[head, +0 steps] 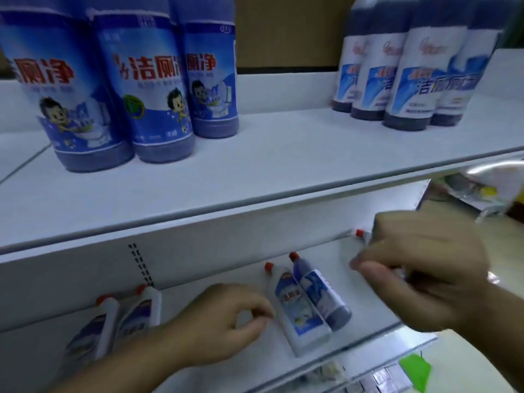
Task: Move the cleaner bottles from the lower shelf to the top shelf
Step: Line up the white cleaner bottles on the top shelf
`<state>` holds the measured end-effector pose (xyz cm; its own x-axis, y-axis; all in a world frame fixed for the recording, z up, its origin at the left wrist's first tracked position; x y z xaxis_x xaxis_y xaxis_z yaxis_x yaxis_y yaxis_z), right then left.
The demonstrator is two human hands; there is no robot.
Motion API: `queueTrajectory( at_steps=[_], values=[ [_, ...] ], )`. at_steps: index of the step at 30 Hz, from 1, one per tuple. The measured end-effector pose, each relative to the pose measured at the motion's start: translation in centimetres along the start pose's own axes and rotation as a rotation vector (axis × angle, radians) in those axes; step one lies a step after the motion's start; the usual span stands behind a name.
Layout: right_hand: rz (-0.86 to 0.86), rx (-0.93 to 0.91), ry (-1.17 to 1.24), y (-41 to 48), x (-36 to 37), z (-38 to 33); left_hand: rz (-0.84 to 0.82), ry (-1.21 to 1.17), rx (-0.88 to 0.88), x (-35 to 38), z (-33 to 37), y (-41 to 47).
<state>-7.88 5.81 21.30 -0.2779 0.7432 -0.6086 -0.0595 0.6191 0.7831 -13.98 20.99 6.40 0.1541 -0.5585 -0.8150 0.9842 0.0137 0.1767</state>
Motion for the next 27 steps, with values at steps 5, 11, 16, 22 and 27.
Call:
queueTrajectory(
  at_steps=[5,11,16,22,27],
  values=[
    [-0.406,0.837,-0.037,-12.0,9.8,15.1,-0.064,-0.214,-0.564,7.5,-8.7,3.0],
    [-0.643,1.512,0.069,-25.7,17.5,22.2,-0.099,-0.495,-0.982,15.3,-12.1,5.0],
    [-0.637,1.488,0.05,-27.3,19.9,22.6,0.18,-0.914,-1.231,19.6,-12.6,5.0],
    [-0.525,1.485,0.064,-28.2,19.9,23.4,0.214,-1.003,-1.282,21.5,-12.5,6.1],
    [-0.462,1.464,0.089,-28.8,19.9,23.6,0.257,-0.988,-1.243,22.1,-12.6,6.9]
  ],
)
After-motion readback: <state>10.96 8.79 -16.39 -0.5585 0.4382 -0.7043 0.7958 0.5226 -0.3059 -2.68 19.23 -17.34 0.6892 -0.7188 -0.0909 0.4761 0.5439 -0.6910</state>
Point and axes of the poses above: each hand's wrist, its own y-axis towards the middle knuckle, its own x-axis out of the palm, z = x × y, the point moved 8 cm from there along y, towards the middle knuckle, and after that the axes turned 1 degree about z, right-handed, at the moved point
